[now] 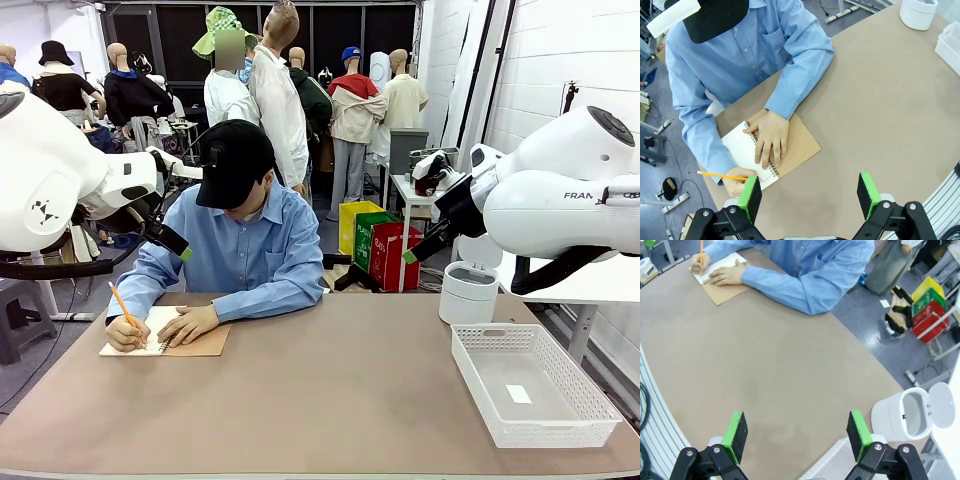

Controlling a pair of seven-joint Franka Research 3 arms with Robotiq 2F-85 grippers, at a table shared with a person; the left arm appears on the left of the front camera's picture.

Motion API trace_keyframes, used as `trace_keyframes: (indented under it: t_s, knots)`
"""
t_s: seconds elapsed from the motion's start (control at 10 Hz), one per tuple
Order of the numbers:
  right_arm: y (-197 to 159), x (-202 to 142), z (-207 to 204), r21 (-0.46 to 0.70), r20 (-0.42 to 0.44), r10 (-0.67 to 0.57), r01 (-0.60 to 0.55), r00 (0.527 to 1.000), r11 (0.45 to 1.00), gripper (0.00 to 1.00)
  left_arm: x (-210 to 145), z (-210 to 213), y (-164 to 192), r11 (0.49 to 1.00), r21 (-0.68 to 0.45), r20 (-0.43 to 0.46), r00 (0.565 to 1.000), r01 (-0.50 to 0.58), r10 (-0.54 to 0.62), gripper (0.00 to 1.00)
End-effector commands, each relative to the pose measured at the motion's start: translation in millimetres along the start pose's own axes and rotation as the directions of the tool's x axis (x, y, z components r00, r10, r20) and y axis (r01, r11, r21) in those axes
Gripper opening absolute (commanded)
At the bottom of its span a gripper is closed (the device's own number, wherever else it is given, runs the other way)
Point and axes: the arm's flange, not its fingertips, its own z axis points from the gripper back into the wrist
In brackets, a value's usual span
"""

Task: Sort the paper based on its condition.
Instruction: If a person hands you a paper, place it in the Organizing basket , and if it's crumpled, put it in the Trash can.

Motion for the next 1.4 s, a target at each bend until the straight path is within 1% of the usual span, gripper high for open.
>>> trace_keyframes:
  t_s: [0.0, 1.3]
  knots:
    - [0.3, 0.1, 0.4, -0.004, -0.004, 0.009, -0.009, 1.0, 1.0, 1.0, 0.1, 1.3, 0.3, 1.0, 0.002, 0.003, 1.0, 0.0, 0.0, 1.0]
    - [0.3, 0.1, 0.4, -0.004, -0.004, 0.009, -0.009, 1.0, 1.0, 1.0, 0.1, 1.3, 0.3, 1.0, 0.002, 0.003, 1.0, 0.0, 0.0, 1.0]
